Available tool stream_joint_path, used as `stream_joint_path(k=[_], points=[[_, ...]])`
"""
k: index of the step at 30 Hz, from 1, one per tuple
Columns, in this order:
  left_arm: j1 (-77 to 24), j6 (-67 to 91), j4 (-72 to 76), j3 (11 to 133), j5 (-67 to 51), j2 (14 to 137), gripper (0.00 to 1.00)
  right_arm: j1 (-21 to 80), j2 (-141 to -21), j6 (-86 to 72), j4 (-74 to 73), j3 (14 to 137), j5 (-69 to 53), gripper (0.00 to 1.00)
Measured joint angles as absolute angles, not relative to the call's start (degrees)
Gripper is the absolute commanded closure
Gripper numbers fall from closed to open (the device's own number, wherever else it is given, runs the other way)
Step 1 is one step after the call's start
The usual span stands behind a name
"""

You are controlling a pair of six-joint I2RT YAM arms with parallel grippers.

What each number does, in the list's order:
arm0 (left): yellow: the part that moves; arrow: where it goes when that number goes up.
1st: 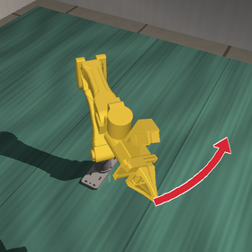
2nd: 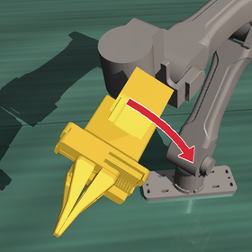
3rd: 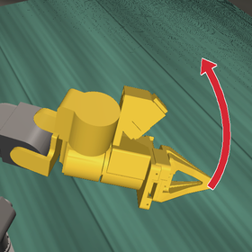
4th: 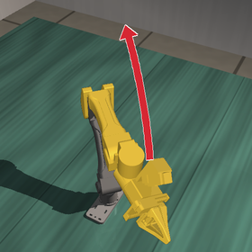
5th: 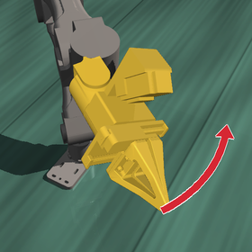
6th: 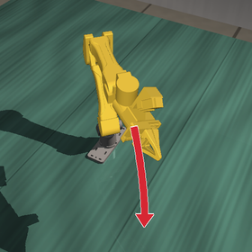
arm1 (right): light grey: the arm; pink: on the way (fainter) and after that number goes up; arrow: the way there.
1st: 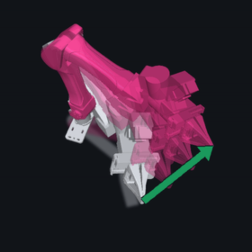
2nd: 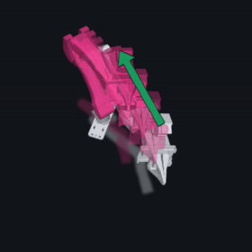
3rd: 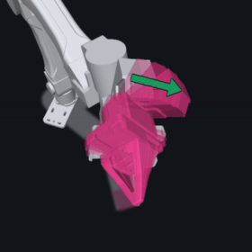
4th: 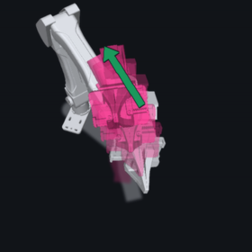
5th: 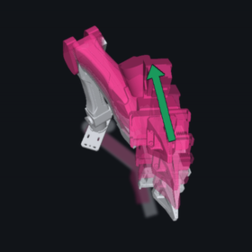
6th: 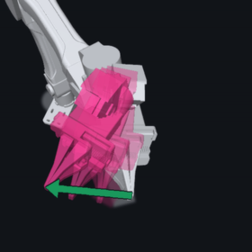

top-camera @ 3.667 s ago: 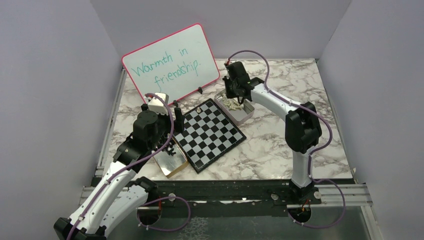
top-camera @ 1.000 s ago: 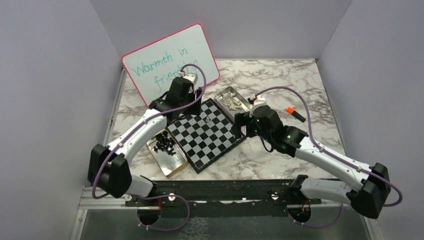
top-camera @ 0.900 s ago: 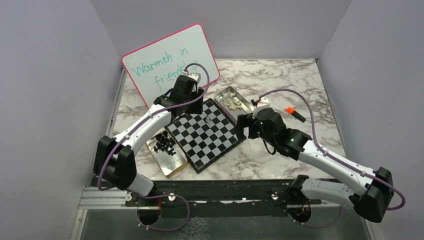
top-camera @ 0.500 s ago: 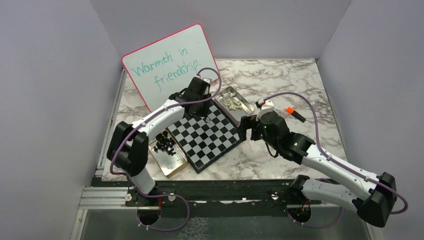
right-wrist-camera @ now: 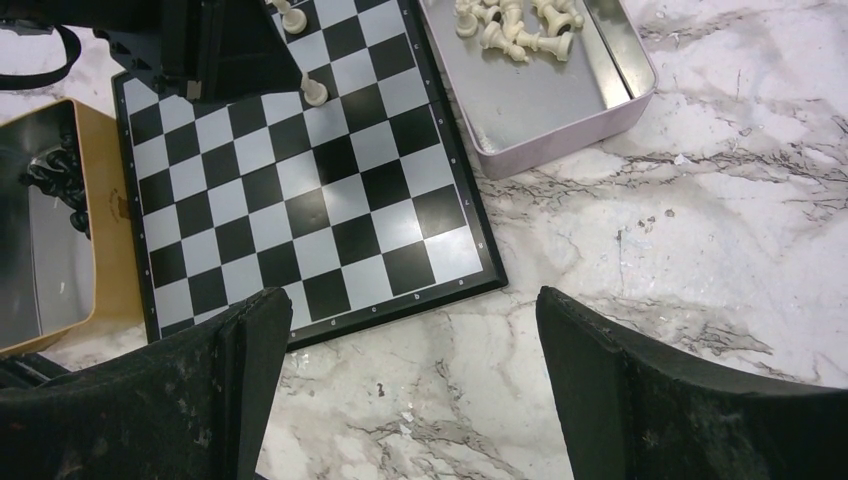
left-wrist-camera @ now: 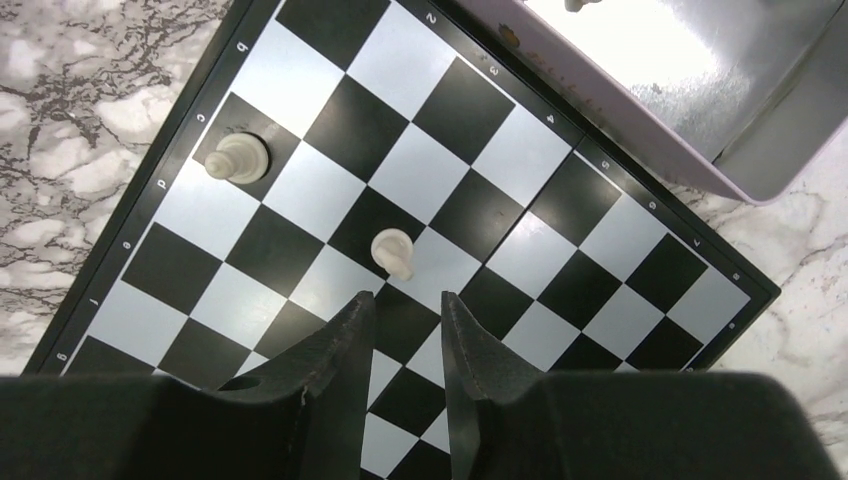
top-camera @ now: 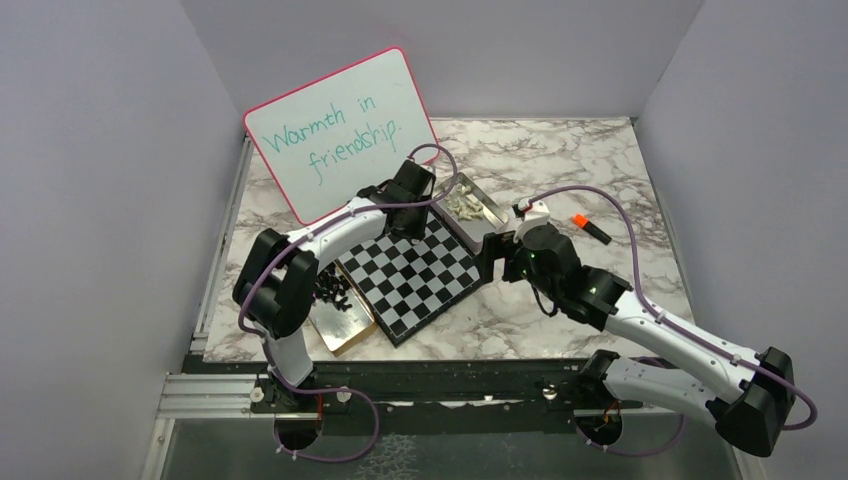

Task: Set up the chess pieces on the board
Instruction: Pick up the chess piece from the chessboard.

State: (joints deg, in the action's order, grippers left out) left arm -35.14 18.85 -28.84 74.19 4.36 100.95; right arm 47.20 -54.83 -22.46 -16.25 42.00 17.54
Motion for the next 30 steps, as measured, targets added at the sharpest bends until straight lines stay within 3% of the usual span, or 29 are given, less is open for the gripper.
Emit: stream_joint_path(k=[10,30], points=[[-35.3,18.9,-28.6,75.4,4.6,103.6,0.70,47.2,-54.8,-22.5,-16.1,41.8,17.7,0.02],[-35.4,18.0,-28.5,77.4,5.2,106.3,0.87,47.2,-54.7,-22.0,-16.1,41.6,18.5,0.02]])
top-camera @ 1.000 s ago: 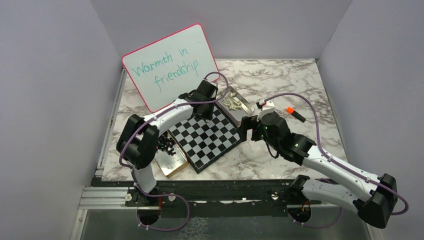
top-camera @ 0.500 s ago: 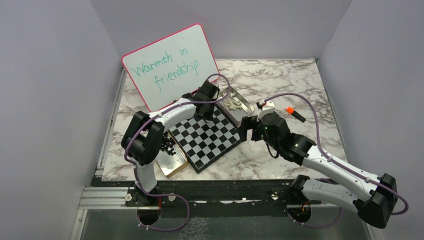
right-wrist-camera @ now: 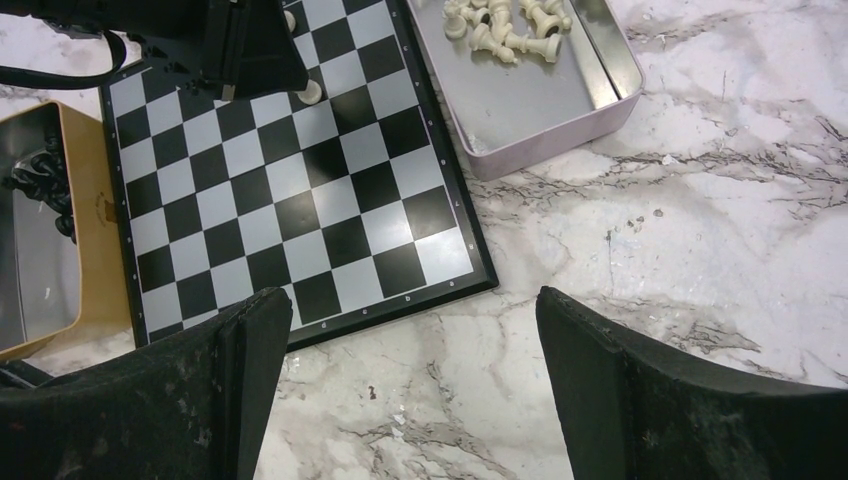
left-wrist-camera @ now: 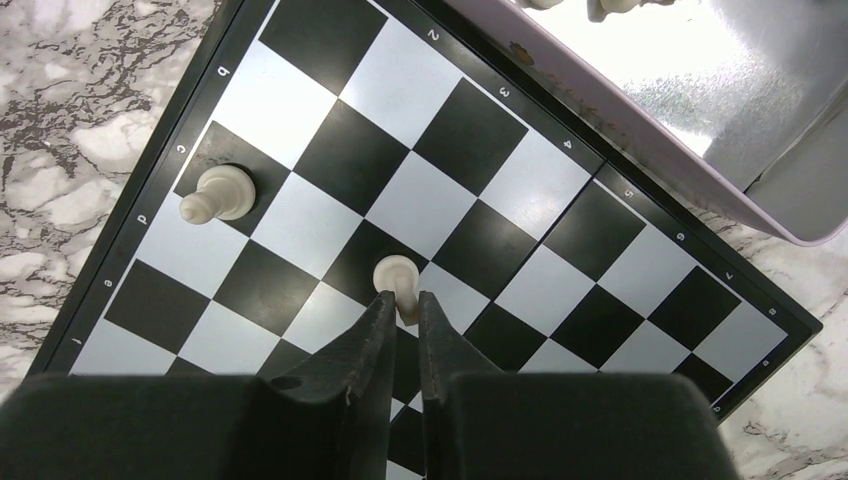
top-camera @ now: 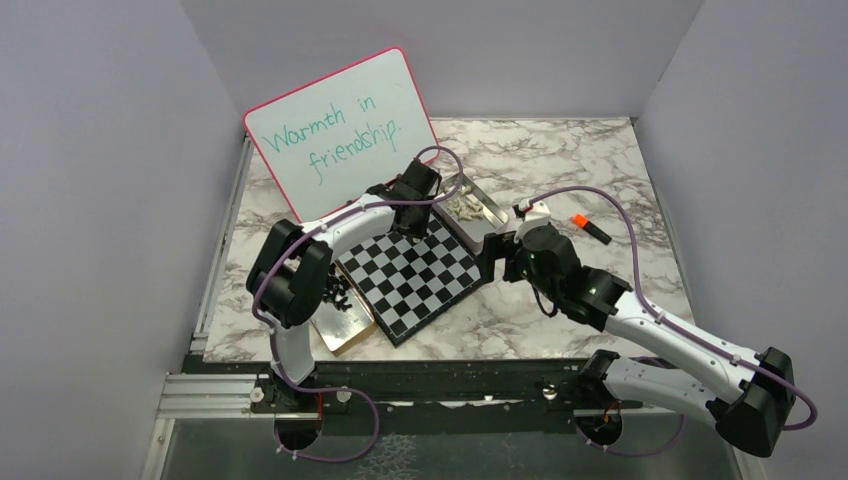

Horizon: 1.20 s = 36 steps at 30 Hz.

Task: Set up the chess pieces on the board
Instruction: Pick up the chess piece from the chessboard, then place the chess piece on the chessboard.

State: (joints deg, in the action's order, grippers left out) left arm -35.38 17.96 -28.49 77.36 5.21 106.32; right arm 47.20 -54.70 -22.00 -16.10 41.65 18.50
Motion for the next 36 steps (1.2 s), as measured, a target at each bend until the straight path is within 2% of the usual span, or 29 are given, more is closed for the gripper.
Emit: stream_joint_path(k=[4,13,24,36], points=[[-35.4,17.6,-28.5,77.4,5.3,106.3,0.92,47.2,-54.7,-22.0,-16.1,41.6,18.6,0.02],[-35.4,16.3,-29.4,80.1,6.6,107.3,0.94,47.2,-54.7,-21.9,-16.1,41.6,18.6,0.03],[-32.8,13.5,-29.7,89.1,8.4,110.3,0.94,47.2,-54.7,-22.0,-16.1,41.6,18.7,0.02],[-28.4,11.5,-30.0,90.0,7.9,112.0,0.94,47.2,-54.9,-21.9,-16.1,41.6,18.8,0.02]])
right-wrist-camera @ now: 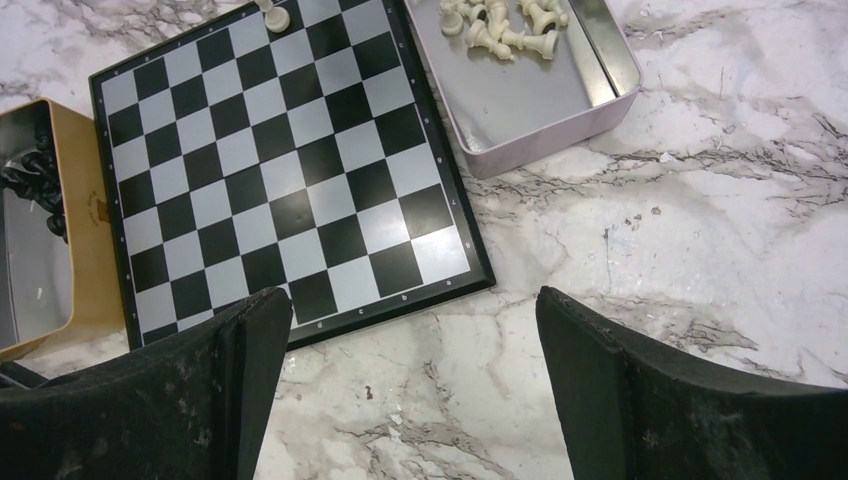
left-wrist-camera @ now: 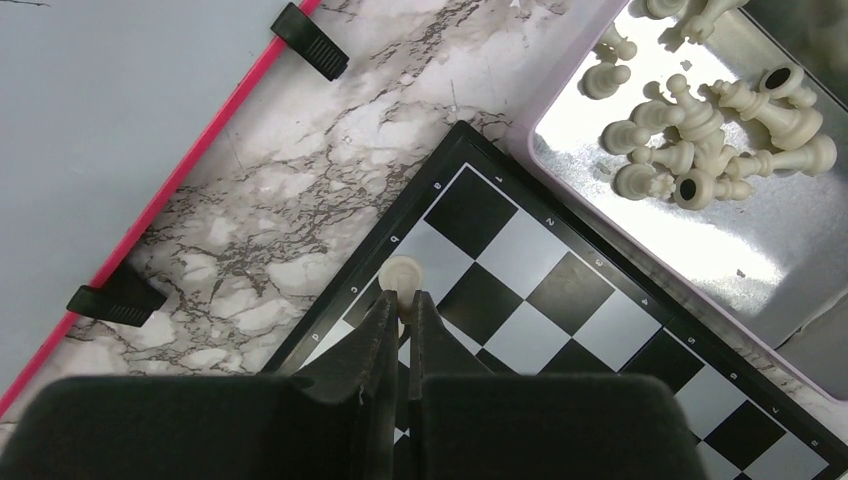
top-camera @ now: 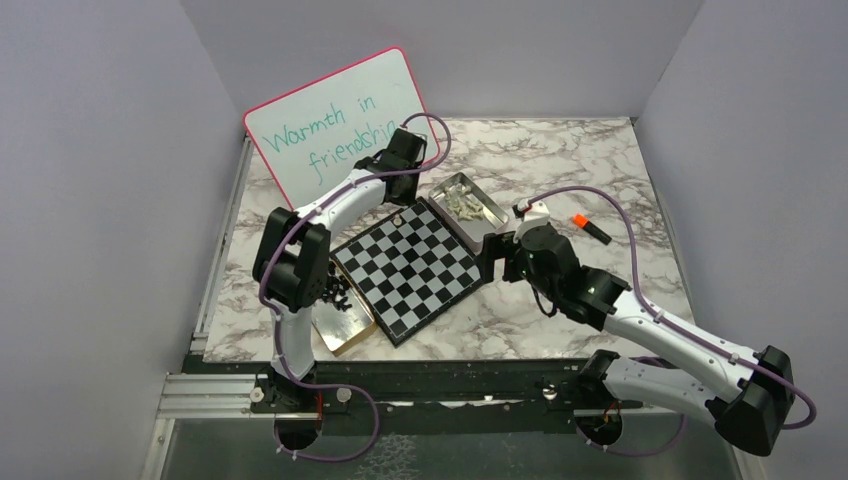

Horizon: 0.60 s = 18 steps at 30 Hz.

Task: Set up the chess pieces on the board
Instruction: Place the chess piece on the chessboard.

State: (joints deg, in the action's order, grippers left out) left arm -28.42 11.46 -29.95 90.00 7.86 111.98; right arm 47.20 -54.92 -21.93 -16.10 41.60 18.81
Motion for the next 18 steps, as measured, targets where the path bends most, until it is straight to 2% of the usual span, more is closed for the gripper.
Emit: stream_joint_path(k=[18], points=[[-28.4,10.6,-30.0,90.0,4.7,114.5,0.94,47.2,-56.2,-21.8,-16.1,41.6,18.8,0.02]])
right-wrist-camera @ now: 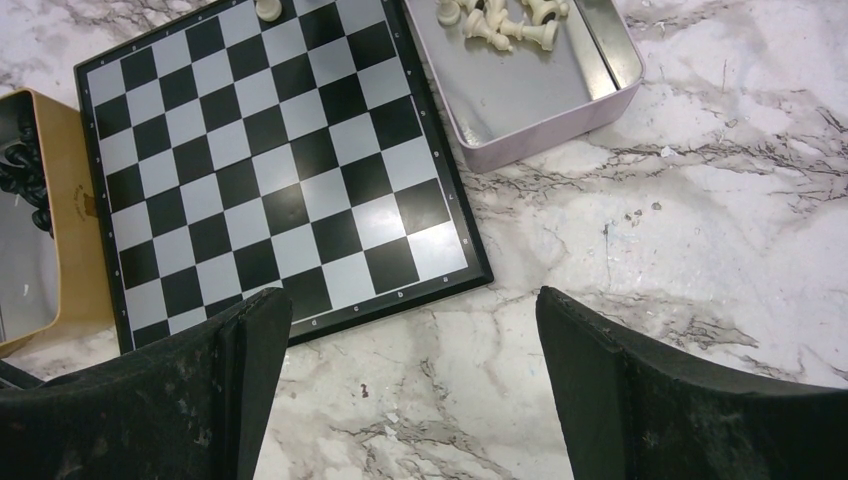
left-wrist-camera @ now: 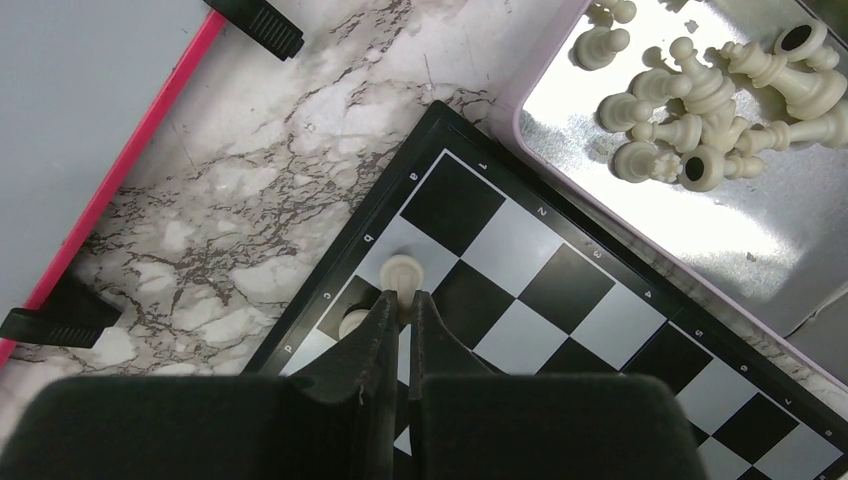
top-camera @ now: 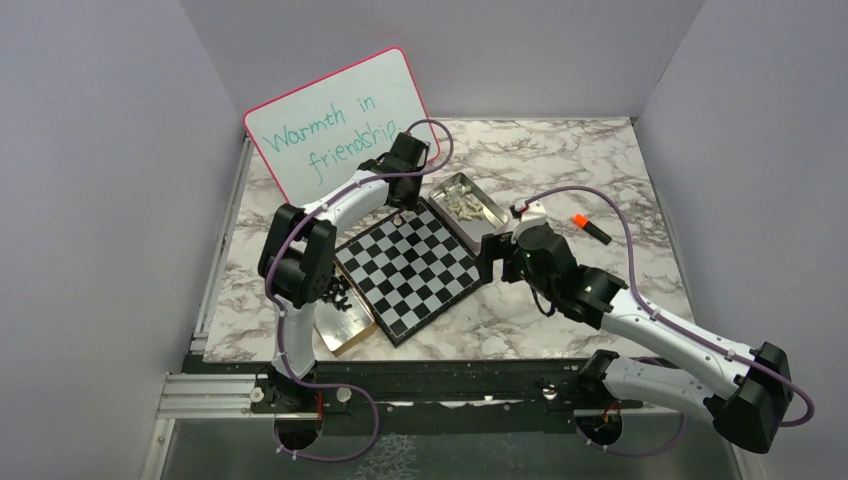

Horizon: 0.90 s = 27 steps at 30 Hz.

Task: Set up the chess pieces on the board
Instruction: Place the chess piece on the chessboard.

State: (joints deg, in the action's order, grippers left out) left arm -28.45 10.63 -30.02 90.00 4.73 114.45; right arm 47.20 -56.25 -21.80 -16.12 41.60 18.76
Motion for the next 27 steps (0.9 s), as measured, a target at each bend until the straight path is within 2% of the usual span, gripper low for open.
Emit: stream_joint_path(k=[8,20,24,27], points=[[-28.3,10.4,-30.0,90.0,4.3,115.6,0.93,47.2,-55.9,-21.8,-16.2,41.6,18.8,0.02],[-28.3,10.0,-30.0,90.5,3.9,116.0,0.81,47.2,-55.8,-21.8,-16.4,41.6,18.8,0.02],[-28.3,9.9,-30.1,90.5,3.9,116.0,0.71,47.2,-55.8,-21.8,-16.4,41.6,18.8,0.02],[-28.3,9.8,-30.5,90.6,3.9,116.0,0.68,47.2,-55.8,-21.8,-16.4,41.6,18.8,0.03]])
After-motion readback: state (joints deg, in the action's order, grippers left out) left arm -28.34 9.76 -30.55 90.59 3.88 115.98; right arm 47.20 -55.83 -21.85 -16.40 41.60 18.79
